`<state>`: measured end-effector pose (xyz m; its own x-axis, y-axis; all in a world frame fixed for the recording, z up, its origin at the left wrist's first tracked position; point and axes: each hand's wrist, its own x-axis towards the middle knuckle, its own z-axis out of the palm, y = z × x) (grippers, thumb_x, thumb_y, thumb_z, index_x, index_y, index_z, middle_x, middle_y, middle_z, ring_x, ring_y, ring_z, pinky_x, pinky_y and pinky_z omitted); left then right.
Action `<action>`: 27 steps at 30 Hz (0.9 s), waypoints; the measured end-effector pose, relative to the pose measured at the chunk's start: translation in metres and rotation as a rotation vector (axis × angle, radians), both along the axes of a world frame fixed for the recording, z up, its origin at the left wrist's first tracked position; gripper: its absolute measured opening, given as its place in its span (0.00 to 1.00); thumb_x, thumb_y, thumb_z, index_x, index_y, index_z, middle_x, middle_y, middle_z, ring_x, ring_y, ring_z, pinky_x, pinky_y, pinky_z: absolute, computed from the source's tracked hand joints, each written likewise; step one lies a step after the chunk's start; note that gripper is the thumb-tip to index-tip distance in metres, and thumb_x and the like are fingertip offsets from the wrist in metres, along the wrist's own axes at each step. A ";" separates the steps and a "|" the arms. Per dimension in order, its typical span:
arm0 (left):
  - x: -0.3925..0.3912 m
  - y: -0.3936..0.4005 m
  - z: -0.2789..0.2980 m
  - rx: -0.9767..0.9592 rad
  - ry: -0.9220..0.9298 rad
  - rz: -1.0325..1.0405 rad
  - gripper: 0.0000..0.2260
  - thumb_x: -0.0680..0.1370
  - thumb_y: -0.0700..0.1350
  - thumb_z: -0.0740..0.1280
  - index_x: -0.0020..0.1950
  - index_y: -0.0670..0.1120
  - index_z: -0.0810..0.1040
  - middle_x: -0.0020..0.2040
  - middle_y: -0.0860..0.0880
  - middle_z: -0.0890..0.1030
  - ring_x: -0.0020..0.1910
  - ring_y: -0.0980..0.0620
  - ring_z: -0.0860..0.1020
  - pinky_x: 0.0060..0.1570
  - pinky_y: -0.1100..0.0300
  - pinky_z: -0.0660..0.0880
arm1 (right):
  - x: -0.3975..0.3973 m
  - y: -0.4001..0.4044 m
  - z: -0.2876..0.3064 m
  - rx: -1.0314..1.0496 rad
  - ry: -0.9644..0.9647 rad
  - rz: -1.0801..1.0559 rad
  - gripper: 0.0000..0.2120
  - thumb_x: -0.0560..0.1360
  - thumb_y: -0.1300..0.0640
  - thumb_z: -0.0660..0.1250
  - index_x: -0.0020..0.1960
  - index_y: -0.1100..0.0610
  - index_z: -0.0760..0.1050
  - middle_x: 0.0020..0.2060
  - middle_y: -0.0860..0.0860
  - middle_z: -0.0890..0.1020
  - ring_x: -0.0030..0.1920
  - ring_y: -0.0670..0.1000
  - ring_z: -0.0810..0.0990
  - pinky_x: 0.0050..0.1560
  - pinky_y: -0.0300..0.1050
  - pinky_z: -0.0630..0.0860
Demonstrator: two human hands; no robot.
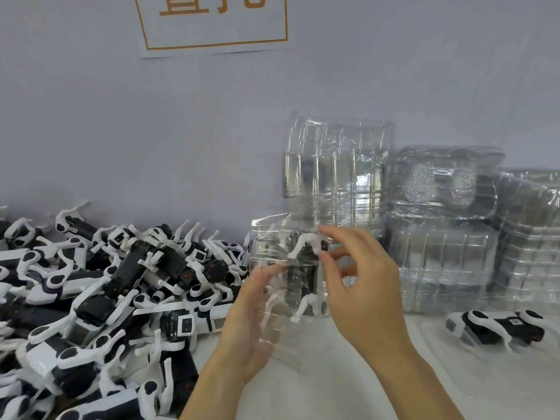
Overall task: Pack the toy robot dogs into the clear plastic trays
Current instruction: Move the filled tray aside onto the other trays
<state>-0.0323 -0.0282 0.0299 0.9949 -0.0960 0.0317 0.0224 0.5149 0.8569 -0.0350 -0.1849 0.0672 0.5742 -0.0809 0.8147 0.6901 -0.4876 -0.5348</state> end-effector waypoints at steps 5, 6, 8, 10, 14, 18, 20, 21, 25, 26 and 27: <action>-0.002 -0.001 0.002 0.047 -0.051 -0.036 0.39 0.52 0.71 0.79 0.59 0.54 0.85 0.66 0.47 0.80 0.66 0.42 0.72 0.74 0.36 0.61 | 0.002 -0.005 0.000 0.004 -0.016 -0.027 0.10 0.77 0.63 0.70 0.57 0.54 0.82 0.49 0.43 0.81 0.48 0.42 0.80 0.46 0.31 0.76; -0.002 -0.001 0.003 0.059 -0.055 -0.045 0.39 0.53 0.72 0.79 0.59 0.55 0.85 0.67 0.48 0.79 0.69 0.43 0.70 0.74 0.35 0.60 | 0.002 -0.005 0.000 0.005 -0.019 -0.026 0.10 0.77 0.63 0.70 0.57 0.54 0.82 0.49 0.43 0.81 0.48 0.42 0.80 0.46 0.30 0.76; -0.002 -0.001 0.004 0.084 -0.063 -0.046 0.38 0.52 0.74 0.77 0.58 0.57 0.85 0.63 0.54 0.81 0.66 0.46 0.73 0.72 0.42 0.65 | 0.003 -0.005 0.000 0.007 -0.020 -0.025 0.11 0.77 0.65 0.70 0.57 0.55 0.83 0.49 0.43 0.81 0.48 0.42 0.80 0.47 0.29 0.75; -0.003 0.000 0.005 0.123 -0.084 -0.045 0.34 0.54 0.74 0.75 0.56 0.60 0.85 0.56 0.60 0.84 0.58 0.52 0.74 0.65 0.51 0.68 | 0.003 -0.005 -0.001 0.010 -0.016 -0.029 0.10 0.77 0.64 0.70 0.57 0.55 0.83 0.49 0.44 0.81 0.49 0.42 0.81 0.48 0.29 0.75; -0.004 -0.001 0.007 0.200 -0.073 -0.026 0.20 0.66 0.67 0.73 0.55 0.61 0.85 0.49 0.62 0.84 0.44 0.59 0.80 0.51 0.59 0.80 | 0.002 -0.004 0.000 0.042 -0.032 -0.022 0.08 0.78 0.60 0.68 0.56 0.54 0.82 0.48 0.43 0.80 0.48 0.41 0.81 0.47 0.29 0.75; -0.007 -0.001 0.010 0.198 -0.065 -0.001 0.18 0.67 0.65 0.68 0.53 0.61 0.86 0.48 0.61 0.85 0.34 0.62 0.80 0.32 0.68 0.77 | 0.001 -0.002 0.000 0.063 -0.030 -0.019 0.10 0.77 0.62 0.69 0.57 0.53 0.82 0.49 0.42 0.80 0.49 0.41 0.81 0.48 0.30 0.77; -0.007 -0.001 0.011 0.203 -0.078 0.001 0.17 0.68 0.64 0.72 0.53 0.60 0.86 0.50 0.61 0.85 0.38 0.63 0.81 0.33 0.68 0.78 | 0.001 -0.001 0.001 0.079 -0.025 -0.011 0.10 0.78 0.62 0.69 0.57 0.52 0.82 0.49 0.41 0.80 0.49 0.42 0.81 0.47 0.30 0.77; -0.006 0.000 0.011 0.203 -0.082 0.008 0.17 0.68 0.64 0.73 0.53 0.59 0.86 0.51 0.61 0.85 0.43 0.64 0.82 0.36 0.67 0.78 | 0.001 -0.001 0.001 0.083 -0.020 -0.005 0.10 0.78 0.61 0.69 0.56 0.52 0.82 0.49 0.41 0.80 0.49 0.42 0.81 0.47 0.29 0.76; -0.004 0.001 0.011 0.218 -0.126 0.034 0.22 0.64 0.66 0.71 0.54 0.58 0.85 0.58 0.55 0.84 0.54 0.59 0.82 0.57 0.53 0.73 | 0.001 -0.001 0.000 0.077 -0.007 -0.006 0.11 0.77 0.64 0.70 0.56 0.53 0.82 0.49 0.41 0.81 0.49 0.40 0.81 0.47 0.27 0.75; -0.004 0.001 0.012 0.231 -0.144 0.033 0.22 0.65 0.66 0.71 0.54 0.59 0.85 0.58 0.55 0.84 0.53 0.58 0.82 0.58 0.51 0.72 | 0.001 -0.002 -0.001 0.086 0.008 0.005 0.12 0.77 0.65 0.70 0.57 0.53 0.82 0.49 0.41 0.81 0.50 0.41 0.81 0.47 0.27 0.75; -0.004 0.001 0.013 0.253 -0.165 0.030 0.22 0.65 0.67 0.71 0.54 0.59 0.85 0.58 0.55 0.84 0.51 0.58 0.83 0.58 0.50 0.72 | 0.000 -0.003 0.000 0.102 0.031 0.026 0.13 0.77 0.66 0.69 0.57 0.52 0.82 0.49 0.40 0.82 0.50 0.42 0.81 0.48 0.28 0.76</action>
